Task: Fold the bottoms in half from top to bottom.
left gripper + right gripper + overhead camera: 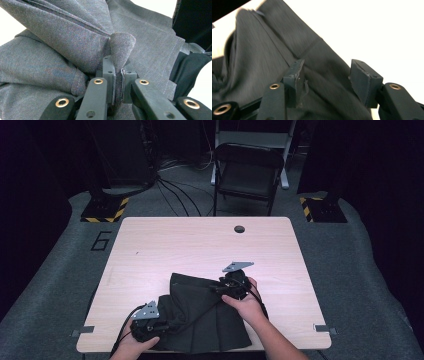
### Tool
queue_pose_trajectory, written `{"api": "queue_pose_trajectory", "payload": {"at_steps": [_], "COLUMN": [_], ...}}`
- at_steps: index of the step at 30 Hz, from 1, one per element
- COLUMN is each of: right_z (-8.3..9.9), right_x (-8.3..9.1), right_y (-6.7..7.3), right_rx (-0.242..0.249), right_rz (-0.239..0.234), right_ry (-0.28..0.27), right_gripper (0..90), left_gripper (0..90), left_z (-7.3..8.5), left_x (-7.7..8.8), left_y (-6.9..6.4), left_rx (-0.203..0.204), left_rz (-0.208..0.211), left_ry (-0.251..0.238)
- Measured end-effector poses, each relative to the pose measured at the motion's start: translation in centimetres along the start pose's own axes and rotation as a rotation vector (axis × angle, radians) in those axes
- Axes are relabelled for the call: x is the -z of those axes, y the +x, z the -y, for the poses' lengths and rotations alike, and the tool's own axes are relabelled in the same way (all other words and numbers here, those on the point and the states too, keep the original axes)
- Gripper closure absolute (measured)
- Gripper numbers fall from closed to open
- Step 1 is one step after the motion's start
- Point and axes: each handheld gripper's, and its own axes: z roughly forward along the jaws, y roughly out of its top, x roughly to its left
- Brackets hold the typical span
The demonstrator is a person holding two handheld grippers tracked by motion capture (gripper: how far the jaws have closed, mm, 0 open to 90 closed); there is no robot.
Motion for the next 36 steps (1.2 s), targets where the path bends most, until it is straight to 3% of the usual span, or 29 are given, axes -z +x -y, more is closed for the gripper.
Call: {"api": "queue_pose_trajectory", "payload": {"at_steps": [4, 7, 8, 16, 19, 20, 21, 24, 25, 27, 31, 36], "right_z": [-1.0, -1.9, -2.3, -3.4, -3.7, -3.6, -3.6, -3.6, -3.5, -3.4, -3.1, -2.4], "right_x": [-0.7, -1.5, -2.1, -4.1, -4.7, -4.7, -4.7, -4.4, -3.9, -3.3, -2.3, -0.3], "right_y": [0.4, 0.7, 0.9, 1.4, 1.3, 1.4, 1.3, 1.3, 1.3, 1.3, 1.5, 2.1], "right_rx": [0.019, 0.026, 0.062, 0.099, 0.082, 0.049, 0.075, 0.097, 0.100, 0.093, 0.113, 0.125], "right_rz": [-0.001, -0.020, -0.025, -0.049, -0.081, -0.098, -0.089, -0.080, -0.084, -0.101, -0.116, -0.127], "right_ry": [-0.006, 0.008, 0.023, 0.054, 0.070, 0.104, 0.106, 0.107, 0.108, 0.118, 0.115, 0.059], "right_gripper": [48.5, 46.4, 44.6, 41.3, 45.8, 48.7, 56.3, 64.2, 72.9, 79.4, 83.6, 84.5], "left_gripper": [84.9, 84.9, 84.9, 84.9, 84.9, 84.8, 84.8, 84.8, 84.7, 84.7, 84.4, 83.6], "left_z": [0.1, 0.2, 0.3, 0.3, 0.3, 0.4, 0.4, 0.4, 0.4, 0.4, 0.4, 0.4], "left_x": [-0.1, -0.2, -0.2, -0.2, -0.2, -0.2, -0.2, -0.2, -0.2, -0.2, -0.1, 0.0], "left_y": [0.0, 0.1, 0.0, 0.1, 0.1, 0.1, 0.1, 0.1, 0.0, 0.1, 0.1, -0.1], "left_rx": [-0.003, -0.015, -0.013, -0.010, -0.010, -0.010, -0.010, -0.010, -0.008, -0.005, 0.007, -0.004], "left_rz": [0.000, -0.001, -0.001, 0.006, 0.008, 0.008, 0.004, 0.005, 0.001, 0.002, 0.010, 0.000], "left_ry": [0.007, 0.019, 0.020, 0.015, 0.011, 0.011, 0.010, 0.011, 0.008, 0.009, 0.010, -0.008]}}
